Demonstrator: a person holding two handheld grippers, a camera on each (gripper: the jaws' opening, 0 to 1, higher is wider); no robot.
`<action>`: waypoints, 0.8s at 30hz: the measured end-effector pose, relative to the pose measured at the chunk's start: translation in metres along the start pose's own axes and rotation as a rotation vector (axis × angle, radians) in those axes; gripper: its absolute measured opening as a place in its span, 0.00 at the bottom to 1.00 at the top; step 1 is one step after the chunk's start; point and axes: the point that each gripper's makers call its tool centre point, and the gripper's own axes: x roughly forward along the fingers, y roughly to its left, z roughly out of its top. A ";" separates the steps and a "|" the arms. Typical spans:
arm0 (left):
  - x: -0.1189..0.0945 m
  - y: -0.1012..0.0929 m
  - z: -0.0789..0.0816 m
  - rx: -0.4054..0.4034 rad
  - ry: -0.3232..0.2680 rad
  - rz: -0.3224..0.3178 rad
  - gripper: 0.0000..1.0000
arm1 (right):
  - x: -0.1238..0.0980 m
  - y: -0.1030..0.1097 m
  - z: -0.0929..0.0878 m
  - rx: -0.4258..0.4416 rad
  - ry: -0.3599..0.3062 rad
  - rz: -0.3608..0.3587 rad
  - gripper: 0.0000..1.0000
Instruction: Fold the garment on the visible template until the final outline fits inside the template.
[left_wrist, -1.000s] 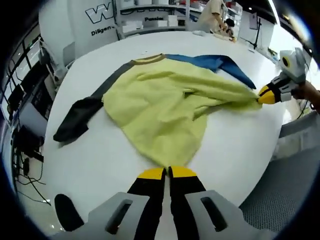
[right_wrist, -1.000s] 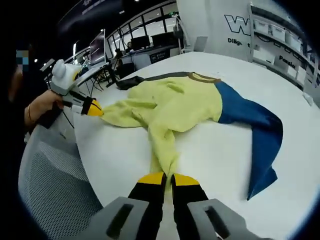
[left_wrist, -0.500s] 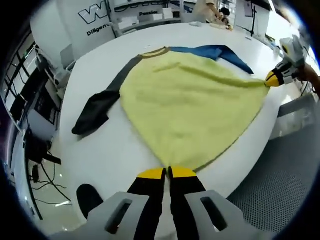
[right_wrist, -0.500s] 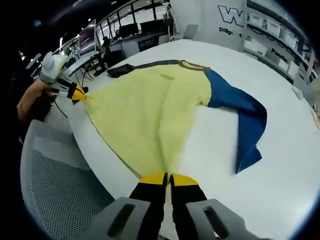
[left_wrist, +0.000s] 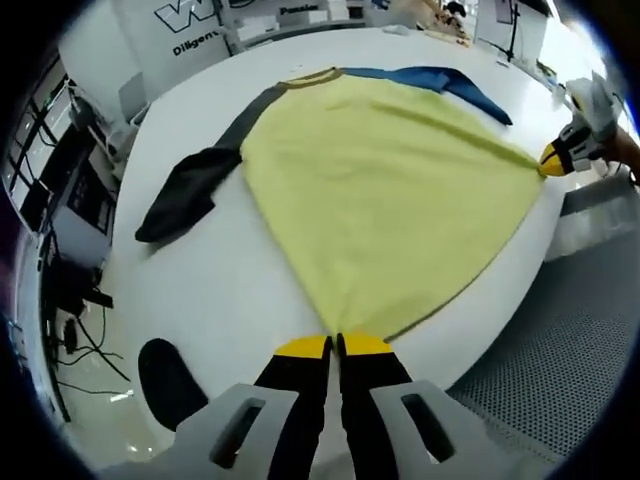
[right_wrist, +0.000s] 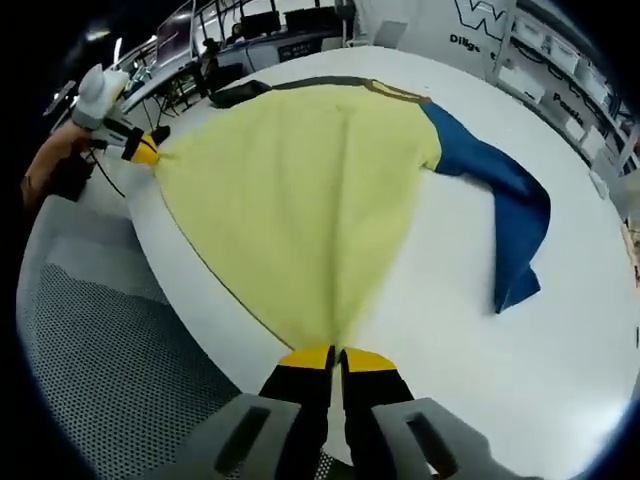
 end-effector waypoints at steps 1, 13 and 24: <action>0.001 -0.001 -0.002 -0.001 0.003 -0.004 0.08 | 0.001 0.001 -0.002 -0.022 0.009 -0.011 0.00; 0.005 -0.018 -0.026 -0.020 0.044 -0.034 0.08 | 0.004 0.000 -0.017 -0.057 0.071 -0.052 0.00; 0.008 -0.021 -0.031 0.009 0.070 -0.013 0.08 | 0.004 0.001 -0.020 -0.034 0.068 -0.037 0.00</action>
